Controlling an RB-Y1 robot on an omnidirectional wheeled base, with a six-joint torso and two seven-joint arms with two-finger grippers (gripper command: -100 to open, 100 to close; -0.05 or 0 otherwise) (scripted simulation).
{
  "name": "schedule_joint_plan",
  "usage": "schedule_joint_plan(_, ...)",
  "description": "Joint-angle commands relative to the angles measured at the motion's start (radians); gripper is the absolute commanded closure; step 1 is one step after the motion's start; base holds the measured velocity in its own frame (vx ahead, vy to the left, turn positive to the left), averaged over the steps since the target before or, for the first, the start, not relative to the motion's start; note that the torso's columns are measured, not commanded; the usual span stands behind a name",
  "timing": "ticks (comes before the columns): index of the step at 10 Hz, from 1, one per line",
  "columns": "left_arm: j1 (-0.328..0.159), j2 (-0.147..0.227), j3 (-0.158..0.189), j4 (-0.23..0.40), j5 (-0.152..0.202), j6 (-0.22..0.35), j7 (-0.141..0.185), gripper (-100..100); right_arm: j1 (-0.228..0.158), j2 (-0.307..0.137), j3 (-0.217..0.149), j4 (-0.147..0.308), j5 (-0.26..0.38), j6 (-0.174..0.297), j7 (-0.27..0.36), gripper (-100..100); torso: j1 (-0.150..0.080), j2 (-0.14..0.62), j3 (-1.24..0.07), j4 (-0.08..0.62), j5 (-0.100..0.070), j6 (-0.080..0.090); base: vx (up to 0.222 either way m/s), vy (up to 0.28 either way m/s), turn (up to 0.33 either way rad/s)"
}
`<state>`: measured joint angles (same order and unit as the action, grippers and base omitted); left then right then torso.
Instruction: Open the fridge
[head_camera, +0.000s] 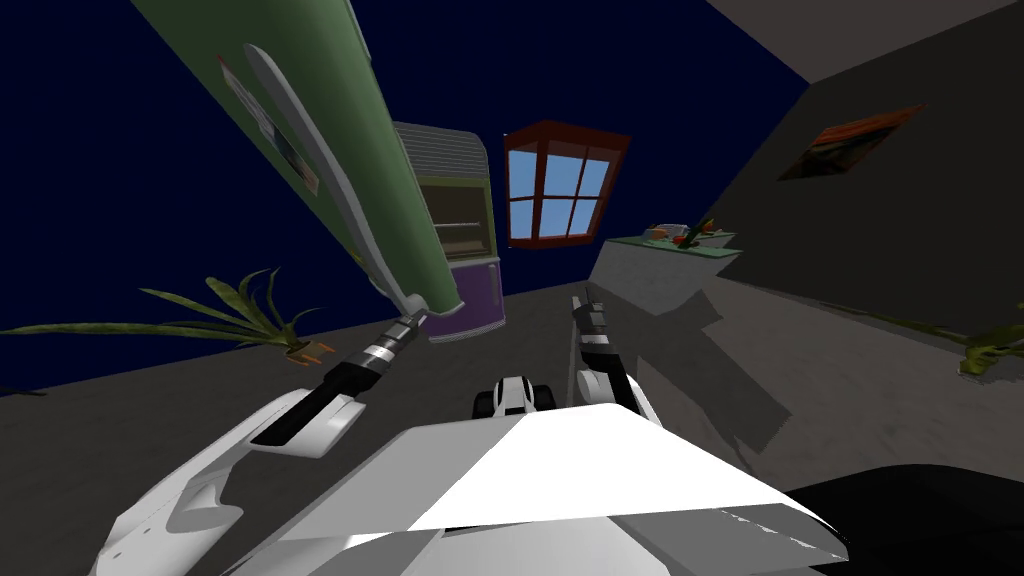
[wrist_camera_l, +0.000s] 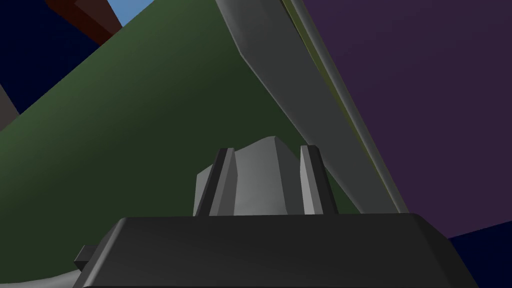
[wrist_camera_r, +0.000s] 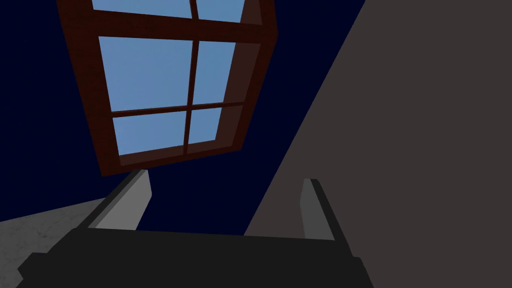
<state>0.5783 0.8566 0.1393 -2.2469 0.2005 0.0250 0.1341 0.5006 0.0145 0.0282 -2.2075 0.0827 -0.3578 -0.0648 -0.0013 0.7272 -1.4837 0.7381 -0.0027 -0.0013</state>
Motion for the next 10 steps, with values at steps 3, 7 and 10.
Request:
schedule_joint_plan(3, -0.016, 0.031, 0.006, 0.051, 0.015, -0.031, 0.016, 100, -0.001, 0.0, 0.0, 0.0, 0.0, 0.0, 0.0, 0, 0.014, 0.006, 0.004, 0.002, 0.004, -0.001, -0.189, 0.19, -0.211)
schedule_joint_plan(7, -0.033, 0.063, 0.013, 0.101, 0.03, -0.062, 0.033, 100, -0.001, 0.0, 0.0, 0.0, 0.0, 0.0, 0.0, 0, 0.016, 0.0, -0.001, 0.001, 0.002, -0.001, -0.232, 0.193, -0.211)
schedule_joint_plan(10, -0.049, 0.094, 0.019, 0.152, 0.045, -0.093, 0.049, 100, 0.0, 0.0, 0.0, 0.0, 0.0, 0.0, 0.0, 0, 0.018, -0.004, -0.004, 0.002, 0.001, -0.003, -0.204, 0.171, -0.201)
